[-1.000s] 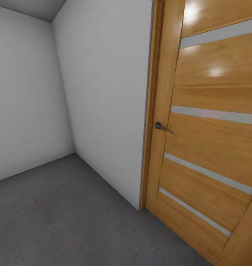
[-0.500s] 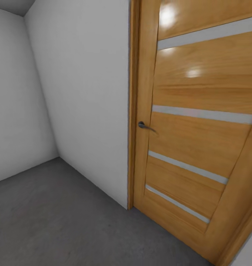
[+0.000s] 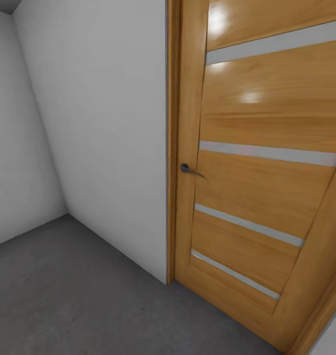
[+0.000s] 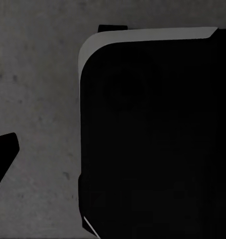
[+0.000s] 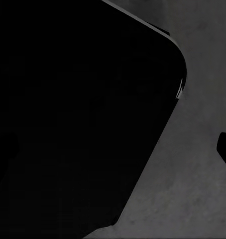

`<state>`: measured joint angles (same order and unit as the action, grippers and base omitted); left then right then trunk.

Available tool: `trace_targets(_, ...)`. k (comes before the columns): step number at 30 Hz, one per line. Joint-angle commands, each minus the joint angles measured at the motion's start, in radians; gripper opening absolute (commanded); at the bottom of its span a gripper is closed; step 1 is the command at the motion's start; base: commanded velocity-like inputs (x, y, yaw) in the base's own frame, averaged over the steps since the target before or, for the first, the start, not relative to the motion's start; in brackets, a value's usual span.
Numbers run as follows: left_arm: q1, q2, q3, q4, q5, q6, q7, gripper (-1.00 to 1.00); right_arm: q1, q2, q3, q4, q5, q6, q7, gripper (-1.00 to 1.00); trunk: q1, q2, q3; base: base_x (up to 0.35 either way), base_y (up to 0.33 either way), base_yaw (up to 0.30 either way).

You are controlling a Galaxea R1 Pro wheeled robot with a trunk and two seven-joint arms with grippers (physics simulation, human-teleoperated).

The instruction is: Move the two storage containers from the living room to the garage. In the garage, place one container on the floor and stack the other container on top of it (either order is fine).

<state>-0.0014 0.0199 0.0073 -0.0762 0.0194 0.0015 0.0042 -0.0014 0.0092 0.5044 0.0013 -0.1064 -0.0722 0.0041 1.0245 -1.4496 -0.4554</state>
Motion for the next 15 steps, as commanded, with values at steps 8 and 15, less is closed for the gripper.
trace_targets(8,0.0,0.0,0.0,-0.001,0.002,0.001,0.0,1.0,0.0,0.0,0.008,0.0,-0.01,-0.004,0.0,1.0,0.0,0.0,-0.001,0.251,0.226,-0.001)
trace_targets(15,0.0,0.0,0.0,-0.001,0.002,0.001,0.0,1.0,0.0,0.0,0.008,0.0,-0.012,-0.003,0.0,1.0,0.0,0.0,-0.001,0.274,0.221,-0.129)
